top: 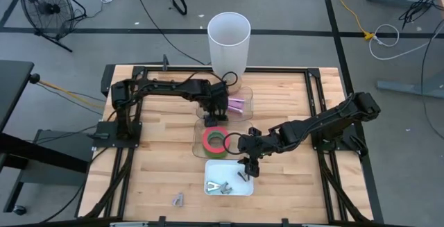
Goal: Pick and place Stapler, Stapler remover, tape
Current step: Put the purple staple remover into the white bin
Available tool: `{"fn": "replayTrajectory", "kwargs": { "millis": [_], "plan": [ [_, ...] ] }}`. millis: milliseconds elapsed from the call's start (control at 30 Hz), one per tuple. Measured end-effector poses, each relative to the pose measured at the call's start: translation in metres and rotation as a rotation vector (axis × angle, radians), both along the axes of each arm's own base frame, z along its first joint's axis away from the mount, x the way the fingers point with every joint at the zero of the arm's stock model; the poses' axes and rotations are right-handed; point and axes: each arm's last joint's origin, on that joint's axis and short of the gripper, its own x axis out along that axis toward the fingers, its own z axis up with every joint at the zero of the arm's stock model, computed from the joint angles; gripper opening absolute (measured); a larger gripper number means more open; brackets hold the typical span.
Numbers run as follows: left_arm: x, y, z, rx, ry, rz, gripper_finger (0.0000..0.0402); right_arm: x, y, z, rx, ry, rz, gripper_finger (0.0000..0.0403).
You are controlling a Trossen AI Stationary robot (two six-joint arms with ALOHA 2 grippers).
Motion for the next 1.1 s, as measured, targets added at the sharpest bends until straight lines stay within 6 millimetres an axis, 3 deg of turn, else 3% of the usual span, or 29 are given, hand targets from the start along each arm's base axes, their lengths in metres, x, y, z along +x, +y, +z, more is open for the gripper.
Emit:
{"fn": "replayTrajectory", "kwargs": {
  "millis": [167,333,567,667,867,1100],
  "plan": [
    [-0.005,-0.001,0.017,0.009,-0.038,-0.002,0.0293,0.000,0.000,0.000,-0.001,-0.001,0.000,0.0228],
    [-0.020,-0.006,0.052,0.012,-0.115,-0.008,0.0291,0.000,-0.001,0.000,-0.028,-0.006,-0.004,0.0228],
    [-0.063,-0.026,0.109,-0.179,-0.182,0.030,0.0291,0.000,-0.001,0.000,-0.029,-0.006,-0.004,0.0228],
    [-0.084,-0.040,0.123,-0.292,-0.139,0.068,0.0291,0.000,-0.001,0.000,-0.031,-0.003,-0.004,0.0228],
    [-0.101,-0.079,0.133,-0.385,-0.112,0.117,0.0291,0.001,-0.001,0.001,-0.035,-0.016,0.000,0.0228],
    [-0.103,-0.140,0.123,-0.398,-0.080,0.062,0.0291,0.001,-0.001,0.001,-0.032,-0.015,0.000,0.0228]
  ]
}}
